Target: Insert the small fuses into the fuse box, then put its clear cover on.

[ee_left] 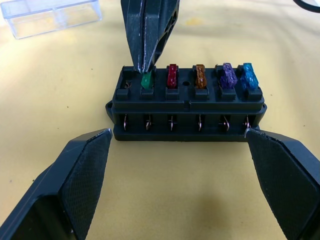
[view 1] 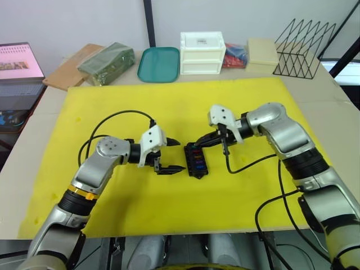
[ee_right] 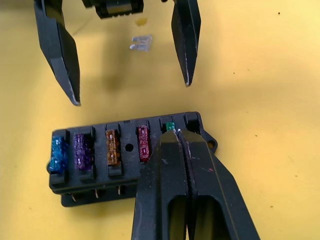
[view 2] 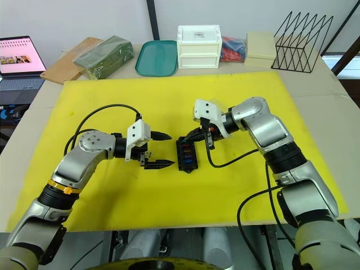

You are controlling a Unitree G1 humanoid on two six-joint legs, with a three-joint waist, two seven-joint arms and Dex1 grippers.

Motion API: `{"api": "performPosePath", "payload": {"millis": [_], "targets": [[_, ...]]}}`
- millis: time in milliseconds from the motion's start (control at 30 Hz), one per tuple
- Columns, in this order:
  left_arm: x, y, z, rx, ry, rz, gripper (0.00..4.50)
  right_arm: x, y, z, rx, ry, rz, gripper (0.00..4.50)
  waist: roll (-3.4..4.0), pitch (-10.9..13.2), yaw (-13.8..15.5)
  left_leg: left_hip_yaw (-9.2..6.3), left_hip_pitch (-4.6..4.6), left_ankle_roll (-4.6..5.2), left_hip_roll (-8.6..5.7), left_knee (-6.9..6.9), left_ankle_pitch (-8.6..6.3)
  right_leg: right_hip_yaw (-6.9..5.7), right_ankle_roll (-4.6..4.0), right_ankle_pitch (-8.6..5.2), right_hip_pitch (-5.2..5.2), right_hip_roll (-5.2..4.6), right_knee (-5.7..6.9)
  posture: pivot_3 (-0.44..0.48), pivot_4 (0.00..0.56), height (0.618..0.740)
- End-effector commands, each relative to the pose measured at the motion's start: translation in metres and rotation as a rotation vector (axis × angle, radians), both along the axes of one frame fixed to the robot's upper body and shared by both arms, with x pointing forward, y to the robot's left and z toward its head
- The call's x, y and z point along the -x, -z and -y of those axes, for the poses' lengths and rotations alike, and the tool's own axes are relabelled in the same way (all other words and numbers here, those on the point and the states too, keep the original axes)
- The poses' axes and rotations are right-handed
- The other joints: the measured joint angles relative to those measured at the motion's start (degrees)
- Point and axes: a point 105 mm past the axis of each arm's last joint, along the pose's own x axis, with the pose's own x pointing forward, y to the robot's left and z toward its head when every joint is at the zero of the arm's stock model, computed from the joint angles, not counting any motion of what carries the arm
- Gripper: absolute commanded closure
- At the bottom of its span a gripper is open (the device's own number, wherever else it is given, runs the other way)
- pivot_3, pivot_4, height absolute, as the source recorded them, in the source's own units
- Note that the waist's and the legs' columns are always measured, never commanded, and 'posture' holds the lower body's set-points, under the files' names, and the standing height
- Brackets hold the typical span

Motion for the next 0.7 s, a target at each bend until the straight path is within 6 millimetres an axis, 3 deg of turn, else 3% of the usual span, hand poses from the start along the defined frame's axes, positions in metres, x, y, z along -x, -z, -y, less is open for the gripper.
{"api": "performPosePath", "payload": {"millis": [33,500,700], "targets": [[0.001,-0.008,0.001,0.016,0.011,0.041,0.0,0.002,0.03,0.011,0.108,0.028,-0.052,4.48,0.0,-0.01,0.0,0.0,0.01,0.0,0.0,0.0,0.0,0.0,0.0,0.0,0.02,0.0,0.0,0.0,0.15,0.74],[0.001,-0.009,0.0,0.019,0.006,0.04,0.0,0.008,0.038,0.011,0.169,-0.012,-0.023,4.48,-0.06,-0.09,0.03,-0.02,0.2,0.0,0.0,0.0,0.0,0.0,0.0,0.0,0.21,0.01,-0.03,0.0,0.15,0.74],[0.002,-0.011,-0.002,0.025,0.006,0.044,0.0,0.009,0.01,-0.002,0.061,-0.02,0.001,4.48,-0.13,-0.18,0.04,-0.02,0.21,0.01,0.0,-0.01,0.0,0.0,0.0,0.0,0.22,0.01,-0.03,0.0,0.15,0.74]]}}
